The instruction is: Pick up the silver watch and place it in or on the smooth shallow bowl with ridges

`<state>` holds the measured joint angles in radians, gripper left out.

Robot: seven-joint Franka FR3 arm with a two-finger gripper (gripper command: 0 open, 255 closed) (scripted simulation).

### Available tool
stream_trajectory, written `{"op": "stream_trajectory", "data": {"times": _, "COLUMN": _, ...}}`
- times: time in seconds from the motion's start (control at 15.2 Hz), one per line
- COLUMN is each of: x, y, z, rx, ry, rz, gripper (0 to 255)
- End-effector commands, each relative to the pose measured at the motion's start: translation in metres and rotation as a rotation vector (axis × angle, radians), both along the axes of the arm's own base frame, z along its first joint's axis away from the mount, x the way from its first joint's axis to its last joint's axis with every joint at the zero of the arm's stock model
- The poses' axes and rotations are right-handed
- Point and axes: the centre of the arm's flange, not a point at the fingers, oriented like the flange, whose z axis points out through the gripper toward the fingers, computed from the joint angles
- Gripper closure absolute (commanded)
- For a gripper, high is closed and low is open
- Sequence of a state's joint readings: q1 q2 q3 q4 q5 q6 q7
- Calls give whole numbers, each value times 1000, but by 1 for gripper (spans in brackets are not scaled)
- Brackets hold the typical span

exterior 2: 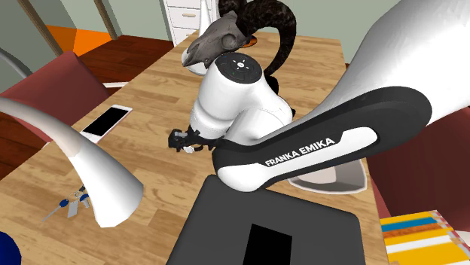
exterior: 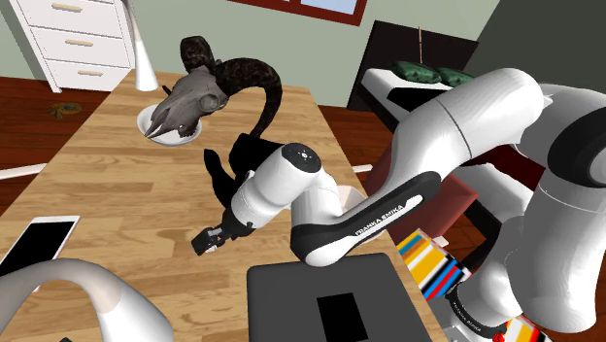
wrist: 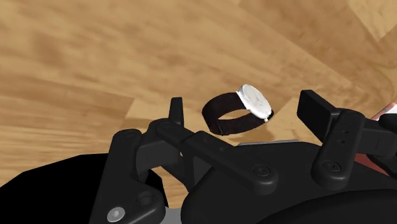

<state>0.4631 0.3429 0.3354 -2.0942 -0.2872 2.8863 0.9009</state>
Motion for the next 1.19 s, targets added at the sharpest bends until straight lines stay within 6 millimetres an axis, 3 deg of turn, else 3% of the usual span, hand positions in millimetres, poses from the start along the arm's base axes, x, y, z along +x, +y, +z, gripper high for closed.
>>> {"op": "stream_trajectory", "data": {"times": 0.0, "x": 0, "y": 0, "z": 0, "rx": 0, "ry": 0, "rz": 0, "gripper": 255}}
{"op": "stream_trajectory", "data": {"times": 0.59, "x": 0, "y": 0, "z": 0, "rx": 0, "ry": 0, "rz": 0, "gripper": 255}}
{"op": "stream_trajectory", "data": {"times": 0.66, "x": 0, "y": 0, "z": 0, "rx": 0, "ry": 0, "rz": 0, "gripper": 0}}
{"op": "stream_trajectory", "data": {"times": 0.92, "x": 23, "y": 13, "z": 35, "rx": -104, "ry": -175, "rz": 376, "gripper": 0}}
{"op": "stream_trajectory", "data": {"times": 1.12, "x": 28, "y": 19, "z": 21, "rx": -104, "ry": -175, "rz": 376, "gripper": 0}}
